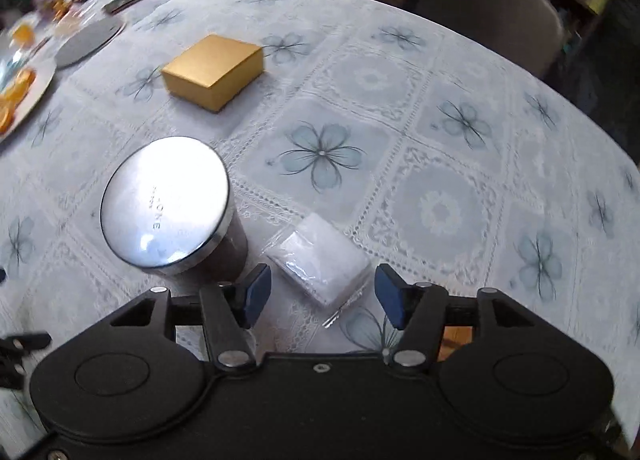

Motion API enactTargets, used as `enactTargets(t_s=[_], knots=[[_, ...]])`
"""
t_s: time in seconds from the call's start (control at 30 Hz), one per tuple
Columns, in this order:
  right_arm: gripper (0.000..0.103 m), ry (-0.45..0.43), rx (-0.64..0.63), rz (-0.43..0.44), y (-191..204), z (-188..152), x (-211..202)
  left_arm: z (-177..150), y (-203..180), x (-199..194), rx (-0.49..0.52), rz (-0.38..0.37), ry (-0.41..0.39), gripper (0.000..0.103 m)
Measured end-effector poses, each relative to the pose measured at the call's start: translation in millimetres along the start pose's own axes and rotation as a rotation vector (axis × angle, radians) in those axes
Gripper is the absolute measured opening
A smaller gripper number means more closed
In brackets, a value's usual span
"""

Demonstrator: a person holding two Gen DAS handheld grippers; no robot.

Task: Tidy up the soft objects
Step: 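Grasp the wrapped tissue with the right tool while the left tool grasps the beige tape roll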

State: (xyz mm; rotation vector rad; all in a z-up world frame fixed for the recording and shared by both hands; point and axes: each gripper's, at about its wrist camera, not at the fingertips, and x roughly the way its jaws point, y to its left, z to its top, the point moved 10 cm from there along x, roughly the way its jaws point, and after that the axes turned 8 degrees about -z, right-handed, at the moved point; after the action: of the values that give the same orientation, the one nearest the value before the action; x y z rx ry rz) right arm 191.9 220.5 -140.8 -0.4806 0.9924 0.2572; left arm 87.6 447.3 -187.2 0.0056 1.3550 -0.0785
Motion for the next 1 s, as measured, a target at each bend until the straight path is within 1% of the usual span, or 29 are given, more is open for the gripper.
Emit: enactTargets(t_s=[0.07,0.13,0.2,0.3,0.4,0.47,0.53,0.57,0.63,0.8,0.9,1.0], knots=[[0.057,-0.003,-0.111,0.017,7,1,8,-4,1,0,-0.038,0.005,0.006,0.086],[0.057,-0.003,-0.166,0.049,10,2,16,-9,0,0,-0.078,0.007,0.013,0.086],[0.057,0.004,-0.193,0.088,11,3,24,-12,-3,-1,-0.115,0.008,0.018,0.086],[0.057,0.015,-0.239,0.122,11,4,37,-17,-14,-3,-0.157,0.012,0.017,0.086],[0.058,0.03,-0.27,0.139,10,2,49,-15,-33,-4,-0.183,-0.009,0.012,0.086],[0.059,0.039,-0.268,0.156,10,0,54,-11,-47,-5,-0.188,-0.026,0.007,0.086],[0.058,0.042,-0.245,0.169,7,-2,53,-3,-62,-4,-0.181,-0.031,-0.003,0.086],[0.053,0.047,-0.22,0.18,5,-2,51,2,-70,-4,-0.177,-0.036,-0.011,0.087],[0.052,0.064,-0.148,0.191,-4,-3,45,11,-85,-4,-0.168,-0.051,-0.026,0.087],[0.052,0.006,0.025,0.176,-42,-6,7,41,-123,-2,-0.146,-0.074,-0.074,0.087],[0.052,-0.031,0.105,0.155,-65,-11,-16,60,-139,4,-0.176,-0.073,-0.089,0.088],[0.052,-0.065,0.192,0.153,-83,-22,-39,75,-153,12,-0.209,-0.073,-0.09,0.088]])
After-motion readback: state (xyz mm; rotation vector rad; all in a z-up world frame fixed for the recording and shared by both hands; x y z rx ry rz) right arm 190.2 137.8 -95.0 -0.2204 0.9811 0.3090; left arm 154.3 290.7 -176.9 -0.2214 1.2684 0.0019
